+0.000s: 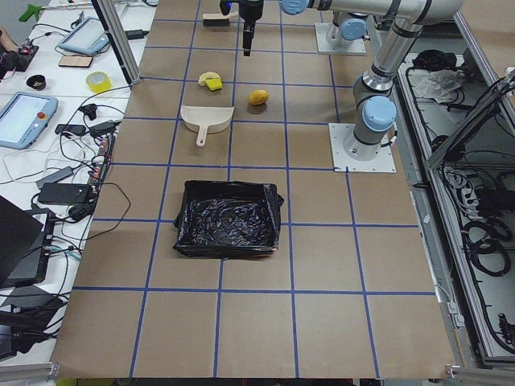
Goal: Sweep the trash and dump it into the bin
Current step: 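Move the left gripper to the dustpan handle while the right gripper approaches the brush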
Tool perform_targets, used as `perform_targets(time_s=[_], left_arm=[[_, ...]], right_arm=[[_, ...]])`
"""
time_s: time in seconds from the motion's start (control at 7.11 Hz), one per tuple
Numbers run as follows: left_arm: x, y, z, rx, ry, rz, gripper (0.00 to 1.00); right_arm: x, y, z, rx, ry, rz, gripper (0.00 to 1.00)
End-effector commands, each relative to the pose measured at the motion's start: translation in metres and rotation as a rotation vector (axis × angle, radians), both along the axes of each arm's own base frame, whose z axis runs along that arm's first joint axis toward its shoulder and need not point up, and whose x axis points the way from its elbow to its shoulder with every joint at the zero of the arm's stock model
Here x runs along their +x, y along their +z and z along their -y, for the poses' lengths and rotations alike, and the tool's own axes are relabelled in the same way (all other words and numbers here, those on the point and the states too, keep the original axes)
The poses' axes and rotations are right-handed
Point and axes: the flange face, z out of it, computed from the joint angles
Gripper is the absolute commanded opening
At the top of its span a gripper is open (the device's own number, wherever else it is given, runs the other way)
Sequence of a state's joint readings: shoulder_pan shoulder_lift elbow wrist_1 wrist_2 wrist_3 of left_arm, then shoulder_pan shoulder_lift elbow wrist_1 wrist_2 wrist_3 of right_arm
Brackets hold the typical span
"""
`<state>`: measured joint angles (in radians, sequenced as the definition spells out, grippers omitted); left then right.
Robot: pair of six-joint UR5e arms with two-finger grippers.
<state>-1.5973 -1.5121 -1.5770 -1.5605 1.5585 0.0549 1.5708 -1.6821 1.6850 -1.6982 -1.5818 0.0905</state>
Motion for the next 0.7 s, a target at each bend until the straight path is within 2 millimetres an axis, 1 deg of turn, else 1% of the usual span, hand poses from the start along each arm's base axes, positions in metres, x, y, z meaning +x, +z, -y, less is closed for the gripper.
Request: perform_targets(time_s=[0.0,0.14,0.28,0.42,0.56], left_arm=[[0.002,0.004,-0.003,-0.009,0.008,0.007,1.0],[0.001,0.004,0.005,-0.047,-0.007,-0.002,1.0],[0.003,0.004,0.014,-0.068,-0.014,-0.001,0.9],[0.023,-0.006,0.031,-0.067,-0.133,0.015,0.82],[0.052,-0.018,0.05,-0.05,-0.171,0.015,0.82]], right_arm=[[0.0,-0.003,0.004,0.005,0.0,-0.003,1.0],[-0.001,-0.006,0.006,0.008,-0.017,-0.01,1.0],[-0.001,-0.009,0.009,0.017,-0.016,-0.006,1.0],[-0.004,-0.009,0.009,0.016,-0.01,-0.007,1.0],[-0.005,-0.01,0.01,0.017,-0.012,-0.011,1.0]])
